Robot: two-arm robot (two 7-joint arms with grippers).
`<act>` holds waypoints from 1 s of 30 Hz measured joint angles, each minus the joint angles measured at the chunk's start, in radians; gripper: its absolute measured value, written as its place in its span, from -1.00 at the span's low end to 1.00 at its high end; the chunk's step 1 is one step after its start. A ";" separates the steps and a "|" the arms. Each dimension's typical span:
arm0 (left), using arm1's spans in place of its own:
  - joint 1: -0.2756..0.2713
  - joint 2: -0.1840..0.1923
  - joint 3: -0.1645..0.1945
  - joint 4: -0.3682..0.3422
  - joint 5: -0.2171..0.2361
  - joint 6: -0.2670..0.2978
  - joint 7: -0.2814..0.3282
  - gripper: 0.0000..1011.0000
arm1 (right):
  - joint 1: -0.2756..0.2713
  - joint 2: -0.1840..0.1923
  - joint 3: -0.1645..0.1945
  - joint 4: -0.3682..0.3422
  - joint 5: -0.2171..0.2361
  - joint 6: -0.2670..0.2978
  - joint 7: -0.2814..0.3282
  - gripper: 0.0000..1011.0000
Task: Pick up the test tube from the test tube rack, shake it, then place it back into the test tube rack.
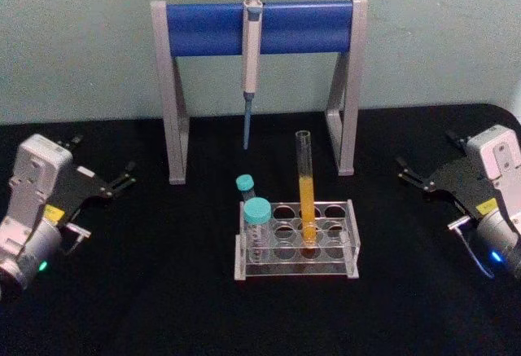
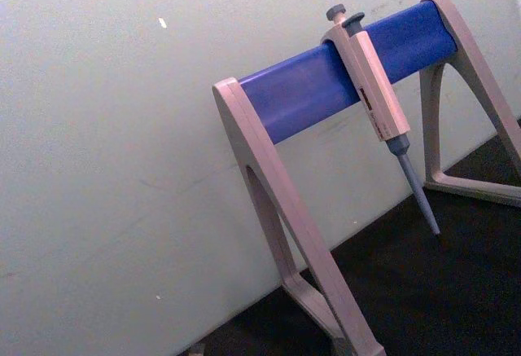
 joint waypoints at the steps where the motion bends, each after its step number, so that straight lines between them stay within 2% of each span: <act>1: 0.000 0.000 0.000 0.000 0.000 0.000 0.000 0.98 | 0.000 0.000 0.000 0.000 0.000 0.000 0.000 0.98; 20: 0.000 0.000 0.000 0.000 0.000 0.000 0.000 0.98 | 0.000 0.000 0.000 0.000 0.000 0.000 0.000 0.98; 30: 0.000 0.000 0.000 0.000 0.000 0.000 0.000 0.98 | -0.031 -0.002 0.028 -0.041 0.009 0.018 0.037 0.98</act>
